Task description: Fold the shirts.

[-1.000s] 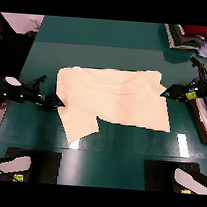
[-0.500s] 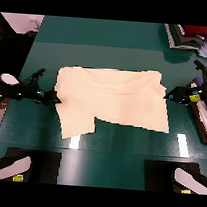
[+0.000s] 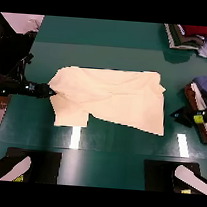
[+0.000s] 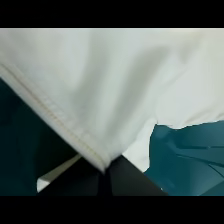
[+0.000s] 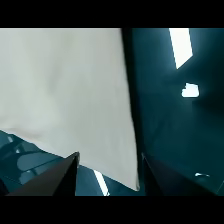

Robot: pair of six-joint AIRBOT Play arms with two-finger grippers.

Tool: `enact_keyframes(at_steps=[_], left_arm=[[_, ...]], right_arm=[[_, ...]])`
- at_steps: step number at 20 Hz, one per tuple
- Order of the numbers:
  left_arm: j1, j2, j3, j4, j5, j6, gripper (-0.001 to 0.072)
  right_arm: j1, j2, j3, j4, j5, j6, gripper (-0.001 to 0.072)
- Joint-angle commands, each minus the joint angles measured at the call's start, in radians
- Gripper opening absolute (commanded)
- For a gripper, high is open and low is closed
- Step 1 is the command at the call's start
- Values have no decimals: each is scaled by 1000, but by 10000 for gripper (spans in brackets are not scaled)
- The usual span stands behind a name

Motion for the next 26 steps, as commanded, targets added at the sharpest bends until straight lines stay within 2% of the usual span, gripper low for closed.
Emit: enact_keyframes(at_steps=[1, 11, 13, 14, 15, 18, 20, 26], left_arm=[[0, 11, 2, -1, 4, 0, 27], [0, 11, 2, 0, 0, 1, 27], [0, 11, 2, -1, -2, 1, 27], [0, 11, 2, 0, -2, 1, 27], [0, 11, 2, 0, -2, 0, 27], [0, 12, 32, 0, 6, -11, 26], [0, 12, 137, -1, -18, -14, 26], [0, 12, 709, -19, -106, -19, 27]], right_arm=[[-50, 0, -116, 6, -68, -17, 451], [152, 0, -215, 4, -87, -8, 438], [169, 1, -215, 4, -86, -8, 256], [177, 1, -215, 4, -86, -9, 122], [184, 1, -214, 4, -86, -15, 18], [220, 6, -141, 7, -58, -14, 17], [256, 53, -21, 14, -40, 3, 17], [310, 248, 529, 10, -138, 69, 17]])
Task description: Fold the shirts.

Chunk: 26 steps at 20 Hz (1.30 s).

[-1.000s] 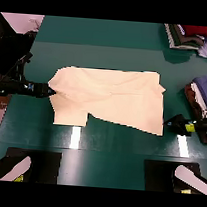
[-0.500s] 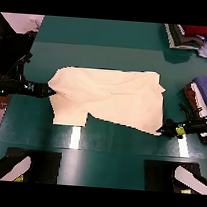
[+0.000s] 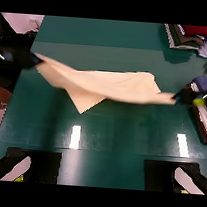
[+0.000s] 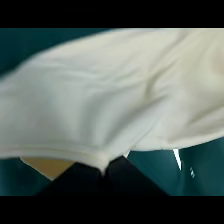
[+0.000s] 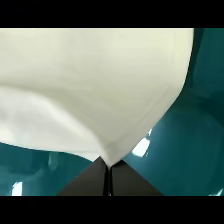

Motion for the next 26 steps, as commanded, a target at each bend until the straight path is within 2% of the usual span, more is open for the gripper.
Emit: enact_keyframes(at_steps=[1, 5, 7, 12, 16, 19, 23, 26], left_arm=[[0, 0, 359, -15, -53, -2, 27], [0, 0, 752, -61, -61, -11, 27], [0, 9, 882, -85, -31, -67, 27], [0, 143, 900, -95, 77, -116, 27], [0, 211, 903, -88, 107, -131, 26], [0, 204, 840, -45, 58, -141, 26], [0, 169, 532, -2, -2, -156, 26], [0, 57, 311, -2, -43, -138, 27]], right_arm=[[6, 98, 342, -2, -82, 37, 17], [-65, 145, 669, -2, -92, 37, 17], [-114, 171, 784, -2, -90, 37, 17], [-229, 222, 945, -2, -50, 57, 17], [-263, 180, 1067, -2, 70, 76, 17], [-262, 105, 1082, 2, 150, 89, 16], [-190, -15, 908, -20, 198, 79, 16], [-21, -163, 784, -178, 211, 72, 16]])
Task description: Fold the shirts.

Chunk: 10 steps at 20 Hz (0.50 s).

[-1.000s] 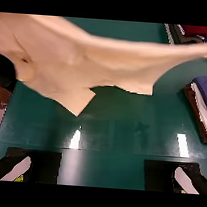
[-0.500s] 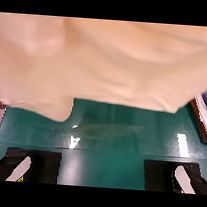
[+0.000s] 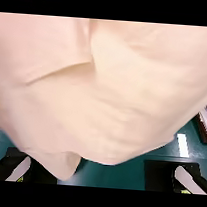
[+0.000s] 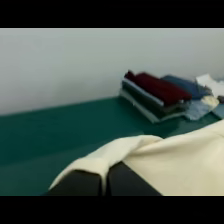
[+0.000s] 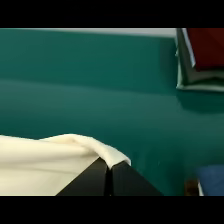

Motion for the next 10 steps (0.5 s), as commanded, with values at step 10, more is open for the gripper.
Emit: enact_keyframes(at_steps=[10], left_arm=[[1, -652, -384, -61, 254, 189, 27]], right_arm=[[275, -595, -209, -202, -282, 75, 16]])
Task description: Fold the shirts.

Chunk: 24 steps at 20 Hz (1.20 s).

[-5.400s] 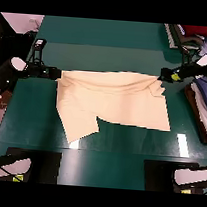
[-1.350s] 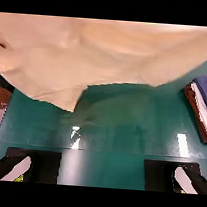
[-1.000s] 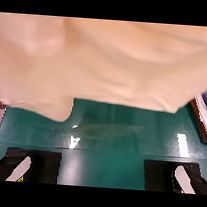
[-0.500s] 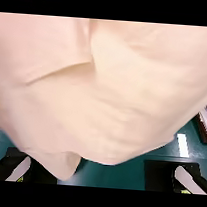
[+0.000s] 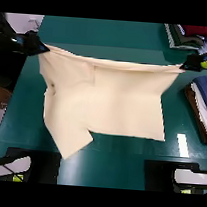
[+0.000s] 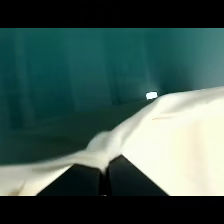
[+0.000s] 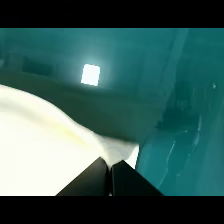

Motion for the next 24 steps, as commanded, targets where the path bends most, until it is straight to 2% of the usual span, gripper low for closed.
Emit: enact_keyframes(at_steps=[1, 4, 7, 10, 13, 14, 16, 20, 23, 24], left_arm=[[0, -162, -21, -100, 185, 115, 27], [0, -195, -21, -165, 315, 214, 27], [12, -193, -19, -151, 277, 286, 27], [43, -193, -19, -101, 97, 283, 26], [51, -193, -21, 94, -23, 253, 26], [51, -193, -27, 145, -35, 224, 27], [51, -194, -52, 187, -32, 219, 27], [51, -194, -116, 196, 19, 222, 27], [51, -194, -132, 211, -9, 219, 30], [51, -193, -132, 211, -19, 212, 107]], right_arm=[[19, -124, -11, -1, -224, 54, 16], [19, -143, -11, 55, -373, 54, 16], [19, -142, -11, 69, -386, 53, 16], [35, -142, -13, 50, -237, 53, 16], [69, -123, -79, 7, -195, 55, 15], [78, -111, -126, 8, -209, 63, 15], [95, -88, -219, 9, -247, 69, 16], [120, -73, -344, 27, -321, 84, 17], [120, -73, -370, 70, -325, 84, 17], [120, -72, -367, 80, -323, 84, 18]])
